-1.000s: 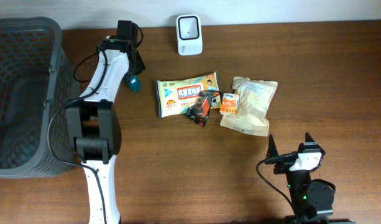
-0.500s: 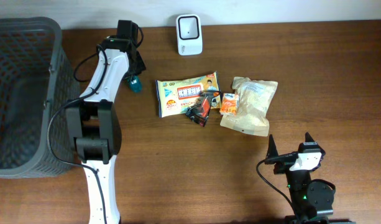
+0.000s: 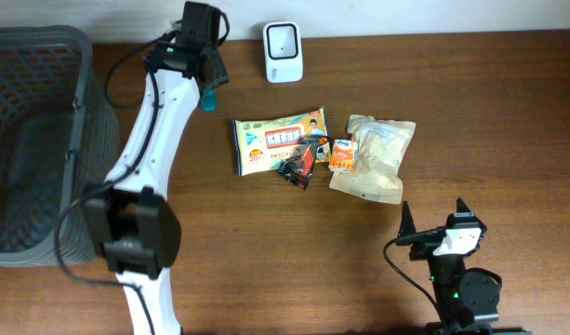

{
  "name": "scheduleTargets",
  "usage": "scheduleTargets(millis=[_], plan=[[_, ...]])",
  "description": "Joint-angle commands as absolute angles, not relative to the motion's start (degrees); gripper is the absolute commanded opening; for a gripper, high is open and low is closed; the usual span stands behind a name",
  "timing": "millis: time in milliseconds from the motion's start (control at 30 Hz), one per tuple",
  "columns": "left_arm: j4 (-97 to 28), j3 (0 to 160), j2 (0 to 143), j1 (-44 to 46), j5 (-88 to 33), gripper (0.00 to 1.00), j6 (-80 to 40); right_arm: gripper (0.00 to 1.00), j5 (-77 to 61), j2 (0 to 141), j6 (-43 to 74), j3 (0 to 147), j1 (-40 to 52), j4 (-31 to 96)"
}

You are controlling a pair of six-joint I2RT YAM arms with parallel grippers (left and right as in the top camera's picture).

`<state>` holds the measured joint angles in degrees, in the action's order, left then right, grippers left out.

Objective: Scan the item barcode

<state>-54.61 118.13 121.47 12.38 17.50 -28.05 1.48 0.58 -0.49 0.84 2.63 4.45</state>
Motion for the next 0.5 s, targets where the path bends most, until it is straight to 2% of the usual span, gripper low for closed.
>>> scheduleTargets(millis=[0,133,333,467], plan=[[-55.68,119.0,113.4,14.44,20.69,0.0,-23.42,0.99,1.56,0.21,-0.82,0.32,2.98,4.62],[-57.6,119.0,111.66,16.01,29.28,0.0,-23.07,0.99,1.56,0.21,-0.82,0.32,2.98,4.62],[-63.86,119.0,111.35,17.52,29.87,0.0,-23.57,0.99,1.56,0.21,-0.82,0.32,2.98,4.62],[-69.84,119.0,108.81,17.63,29.82,0.0,-30.09,0.99,1.56,0.21,-0.82,0.32,2.98,4.62]])
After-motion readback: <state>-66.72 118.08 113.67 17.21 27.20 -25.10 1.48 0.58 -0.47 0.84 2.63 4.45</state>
